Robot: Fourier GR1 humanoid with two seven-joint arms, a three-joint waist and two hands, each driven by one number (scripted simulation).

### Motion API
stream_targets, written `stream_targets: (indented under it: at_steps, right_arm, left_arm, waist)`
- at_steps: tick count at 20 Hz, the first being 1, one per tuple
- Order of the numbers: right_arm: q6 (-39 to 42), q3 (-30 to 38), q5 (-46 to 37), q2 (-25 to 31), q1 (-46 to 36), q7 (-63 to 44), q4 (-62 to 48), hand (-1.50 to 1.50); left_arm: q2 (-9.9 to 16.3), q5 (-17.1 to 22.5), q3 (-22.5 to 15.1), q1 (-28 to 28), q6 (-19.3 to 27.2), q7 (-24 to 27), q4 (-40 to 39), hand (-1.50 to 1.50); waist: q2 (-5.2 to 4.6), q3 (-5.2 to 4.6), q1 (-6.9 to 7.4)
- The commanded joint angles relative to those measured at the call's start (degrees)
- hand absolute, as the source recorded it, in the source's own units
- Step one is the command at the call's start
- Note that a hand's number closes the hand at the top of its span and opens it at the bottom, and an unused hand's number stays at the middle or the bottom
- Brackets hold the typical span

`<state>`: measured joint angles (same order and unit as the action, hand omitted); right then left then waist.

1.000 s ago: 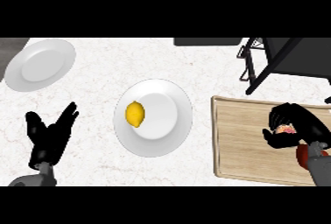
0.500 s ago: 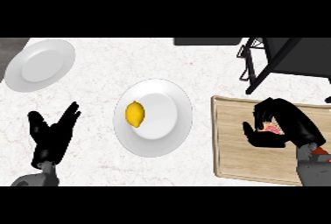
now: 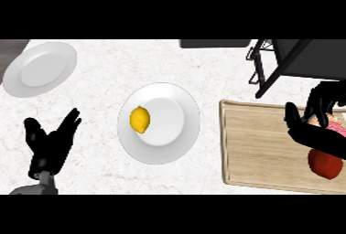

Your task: Pick the cupcake from the tray and place it in the tiered shelf

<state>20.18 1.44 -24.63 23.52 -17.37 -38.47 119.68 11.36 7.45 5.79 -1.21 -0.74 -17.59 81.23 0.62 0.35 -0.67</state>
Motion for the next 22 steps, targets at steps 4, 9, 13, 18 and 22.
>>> stream_targets:
  at_steps: [4,9,13,18,22]
  right_arm:
    - [7.80,11.70,11.16,6.15,-13.78,-18.22,7.51,1.50]
    - [9.73,16.69,15.48,13.54,-24.12,-20.29,-2.79,1.50]
    - [7.55,19.13,14.02,18.32,-31.68,-14.99,-17.57,1.50]
    - [7.55,23.17,14.68,23.00,-34.49,-7.42,-28.23,1.50]
    - [4.72,17.86,8.08,24.03,-38.14,1.00,-38.69,1.50]
  left_arm:
    - [0.43,0.44,0.71,0.34,-1.39,0.22,-2.30,0.00]
    - [-1.23,-0.57,-0.19,-0.15,0.43,-0.86,-1.06,0.00]
    - [-1.63,-1.04,-0.89,-0.93,0.18,-0.47,-1.75,0.00]
    - [-1.85,-0.83,-1.12,-0.47,0.51,-2.86,1.46,0.00]
    - [-3.29,-1.54,-2.33,1.39,-0.88,1.71,-1.29,0.00]
  waist:
    - [-0.30,-0.49,0.18]
    - [-0.46,-0.43,0.75]
    - [-0.76,-0.43,1.37]
    - [-0.69,-0.37,1.20]
    - [-0.90,-0.39,1.82]
